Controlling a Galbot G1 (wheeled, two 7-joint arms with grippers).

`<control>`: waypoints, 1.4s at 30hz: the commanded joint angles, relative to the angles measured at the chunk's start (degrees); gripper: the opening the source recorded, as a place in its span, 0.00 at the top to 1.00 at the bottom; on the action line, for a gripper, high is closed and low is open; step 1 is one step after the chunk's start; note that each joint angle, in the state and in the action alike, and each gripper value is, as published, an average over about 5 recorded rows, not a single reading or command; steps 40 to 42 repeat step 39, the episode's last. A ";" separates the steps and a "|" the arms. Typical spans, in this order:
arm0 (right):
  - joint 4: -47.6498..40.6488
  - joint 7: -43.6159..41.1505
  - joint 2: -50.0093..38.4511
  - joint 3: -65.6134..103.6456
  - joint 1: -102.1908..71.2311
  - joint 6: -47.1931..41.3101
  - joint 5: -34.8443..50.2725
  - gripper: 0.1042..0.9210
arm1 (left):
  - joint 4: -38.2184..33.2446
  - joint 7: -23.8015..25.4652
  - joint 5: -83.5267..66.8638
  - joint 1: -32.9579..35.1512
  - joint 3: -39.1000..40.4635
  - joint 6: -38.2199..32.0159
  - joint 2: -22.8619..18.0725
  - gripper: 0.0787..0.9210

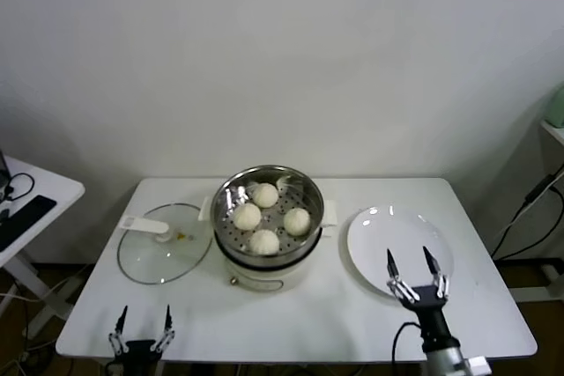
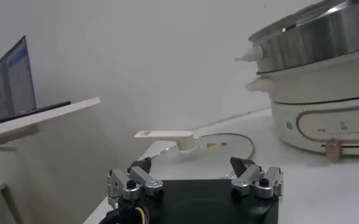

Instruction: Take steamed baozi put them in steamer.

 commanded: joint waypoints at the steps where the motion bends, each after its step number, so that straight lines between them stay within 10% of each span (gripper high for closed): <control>1: -4.23 -0.83 5.03 0.68 -9.16 10.33 -1.24 0.12 | -0.29 0.03 -0.35 0.07 0.11 -0.10 -0.49 0.12; 42: -5.01 -0.46 4.99 -4.02 -10.53 10.52 -1.52 0.12 | -1.49 0.18 -0.46 0.56 0.62 0.15 -0.89 0.12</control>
